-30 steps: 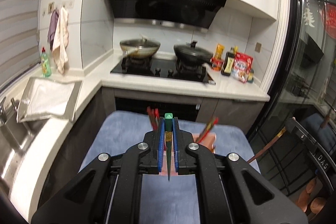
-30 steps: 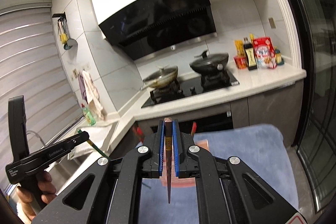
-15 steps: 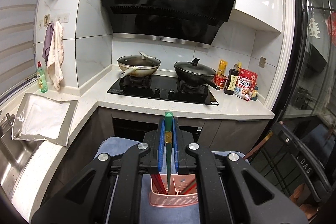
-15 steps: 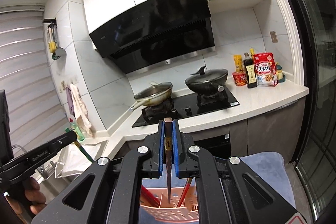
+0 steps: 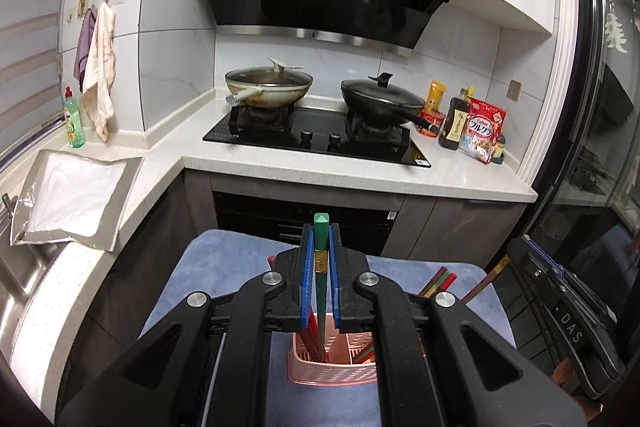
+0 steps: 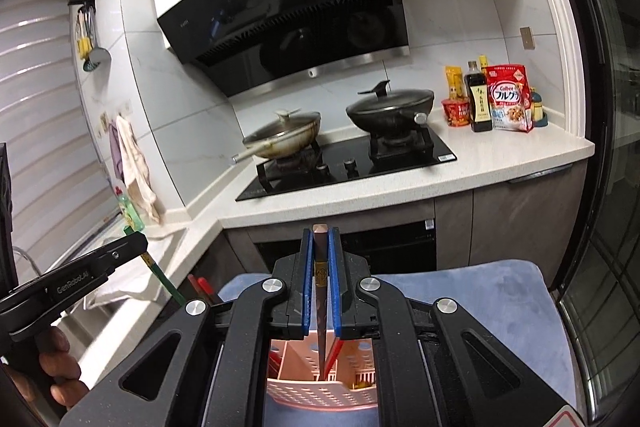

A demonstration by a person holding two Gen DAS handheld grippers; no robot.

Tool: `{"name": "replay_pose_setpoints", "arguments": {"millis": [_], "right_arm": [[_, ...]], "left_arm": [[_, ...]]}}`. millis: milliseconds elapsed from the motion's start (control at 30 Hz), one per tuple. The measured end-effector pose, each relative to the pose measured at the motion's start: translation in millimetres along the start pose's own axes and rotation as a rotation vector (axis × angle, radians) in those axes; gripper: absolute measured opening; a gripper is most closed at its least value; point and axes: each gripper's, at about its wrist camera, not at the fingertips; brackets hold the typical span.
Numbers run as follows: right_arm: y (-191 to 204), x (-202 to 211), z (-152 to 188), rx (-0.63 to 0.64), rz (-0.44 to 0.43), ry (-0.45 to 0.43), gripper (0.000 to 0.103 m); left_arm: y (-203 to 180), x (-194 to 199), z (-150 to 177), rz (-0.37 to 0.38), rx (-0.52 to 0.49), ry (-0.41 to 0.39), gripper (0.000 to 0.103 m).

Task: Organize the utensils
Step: 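Open both tools to drop the green and brown chopsticks into the holder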

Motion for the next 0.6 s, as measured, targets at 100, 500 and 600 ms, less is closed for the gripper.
{"name": "replay_pose_setpoints", "arguments": {"millis": [100,500,600], "right_arm": [[-0.6,-5.6,4.6,0.007,0.003,0.018,0.007],[-2.6,1.5,10.1,0.002,0.004,0.032,0.02],[-0.1,6.2,11.8,0.016,0.004,0.032,0.021]], "left_arm": [[0.1,-3.5,4.0,0.001,-0.002,0.01,0.007],[-4.7,-3.0,18.7,-0.046,-0.04,0.017,0.033],[-6.8,-0.5,21.9,-0.05,-0.05,0.019,0.034]]}}
Point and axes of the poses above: each gripper's, at about its wrist camera, not at the fingertips, and x roughly against the way its jaws point, y to its left, z to its underside, and after that the axes turned 2 degrees about -y, right-handed
